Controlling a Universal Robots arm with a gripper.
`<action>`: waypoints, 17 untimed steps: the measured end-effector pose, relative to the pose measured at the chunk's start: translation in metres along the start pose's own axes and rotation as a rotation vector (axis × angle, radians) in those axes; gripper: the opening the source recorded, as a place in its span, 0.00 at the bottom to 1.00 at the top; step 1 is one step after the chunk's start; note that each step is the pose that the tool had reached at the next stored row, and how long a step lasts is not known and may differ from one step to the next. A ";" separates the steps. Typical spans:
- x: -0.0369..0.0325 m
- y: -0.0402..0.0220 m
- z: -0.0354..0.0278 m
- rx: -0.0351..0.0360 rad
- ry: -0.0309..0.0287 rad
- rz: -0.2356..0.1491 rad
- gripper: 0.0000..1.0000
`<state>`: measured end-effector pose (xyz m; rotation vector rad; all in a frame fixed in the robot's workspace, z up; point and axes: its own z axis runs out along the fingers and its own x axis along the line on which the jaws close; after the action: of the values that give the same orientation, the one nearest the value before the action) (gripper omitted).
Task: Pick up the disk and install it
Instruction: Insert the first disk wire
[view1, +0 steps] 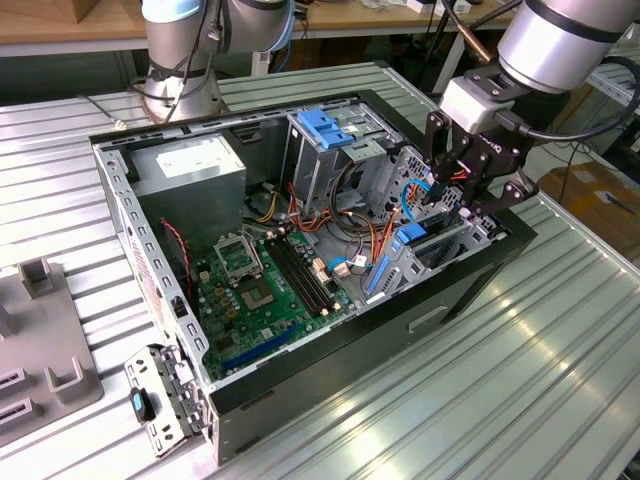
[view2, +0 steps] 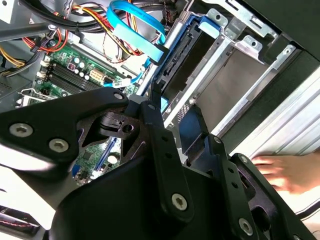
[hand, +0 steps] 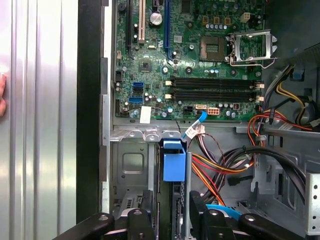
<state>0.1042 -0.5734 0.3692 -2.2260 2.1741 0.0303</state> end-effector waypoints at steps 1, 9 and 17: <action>0.0000 0.0000 0.0000 0.0000 -0.0001 0.000 0.42; -0.0194 -0.0036 0.0005 -0.0001 0.0002 0.000 0.42; -0.0224 -0.0227 -0.0026 -0.0027 0.0002 -0.001 0.42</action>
<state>0.1264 -0.5506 0.3728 -2.2282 2.1748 0.0329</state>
